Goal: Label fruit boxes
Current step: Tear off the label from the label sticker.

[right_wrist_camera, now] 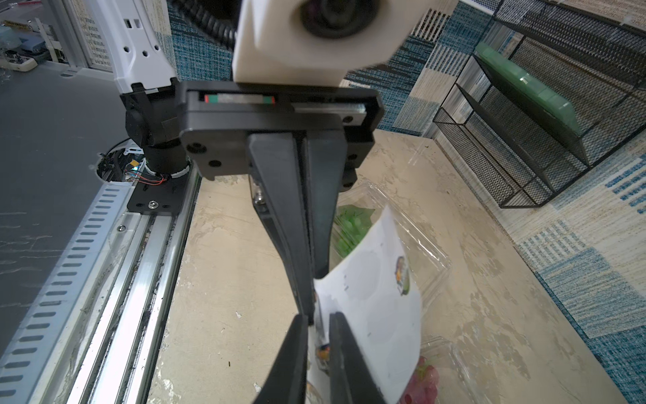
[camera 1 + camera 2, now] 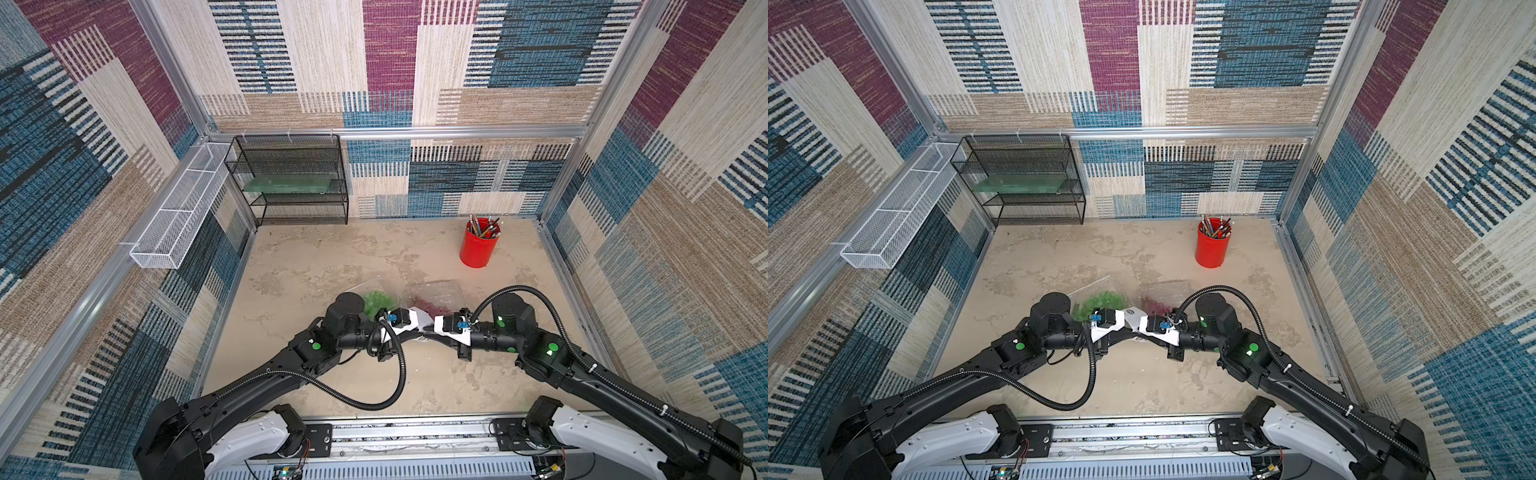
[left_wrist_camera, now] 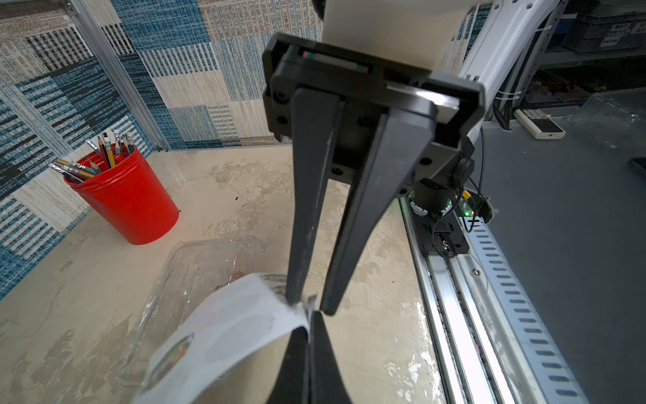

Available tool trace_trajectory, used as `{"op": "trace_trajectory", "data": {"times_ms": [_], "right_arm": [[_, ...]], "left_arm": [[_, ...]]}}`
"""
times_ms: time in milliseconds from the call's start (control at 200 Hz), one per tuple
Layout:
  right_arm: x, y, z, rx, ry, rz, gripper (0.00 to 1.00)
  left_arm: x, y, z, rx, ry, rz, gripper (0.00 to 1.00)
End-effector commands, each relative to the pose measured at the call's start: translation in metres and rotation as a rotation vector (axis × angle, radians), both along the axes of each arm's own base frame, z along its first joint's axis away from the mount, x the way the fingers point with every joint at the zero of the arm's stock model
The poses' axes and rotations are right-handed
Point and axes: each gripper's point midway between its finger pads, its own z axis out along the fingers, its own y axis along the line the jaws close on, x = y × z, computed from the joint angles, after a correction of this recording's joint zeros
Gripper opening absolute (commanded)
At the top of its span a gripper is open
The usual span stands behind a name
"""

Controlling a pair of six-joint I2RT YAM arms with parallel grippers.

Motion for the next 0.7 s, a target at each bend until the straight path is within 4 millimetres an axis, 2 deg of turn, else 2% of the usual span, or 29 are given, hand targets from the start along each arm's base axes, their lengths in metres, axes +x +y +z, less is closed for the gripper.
{"op": "trace_trajectory", "data": {"times_ms": [0, 285, 416, 601, 691], "right_arm": [[0.0049, 0.0012, 0.0116, 0.031, -0.034, -0.017, 0.15], [0.0052, 0.0008, 0.0110, 0.029, -0.032, -0.021, 0.05], [0.0059, -0.0001, 0.0116, 0.029, -0.035, -0.028, 0.03], [0.0061, -0.0015, 0.0160, 0.040, -0.040, -0.033, 0.03], [0.0064, -0.0021, 0.0175, 0.044, -0.043, -0.036, 0.02]], "left_arm": [[-0.0015, -0.0024, 0.0065, -0.022, -0.001, -0.018, 0.00], [-0.0010, -0.0014, 0.0050, -0.017, -0.001, -0.011, 0.00], [-0.0008, -0.0009, 0.0042, -0.017, 0.001, -0.007, 0.06], [-0.0020, 0.0012, 0.0008, -0.015, 0.013, -0.001, 0.20], [-0.0022, 0.0026, -0.0003, -0.013, 0.016, 0.007, 0.21]]}}
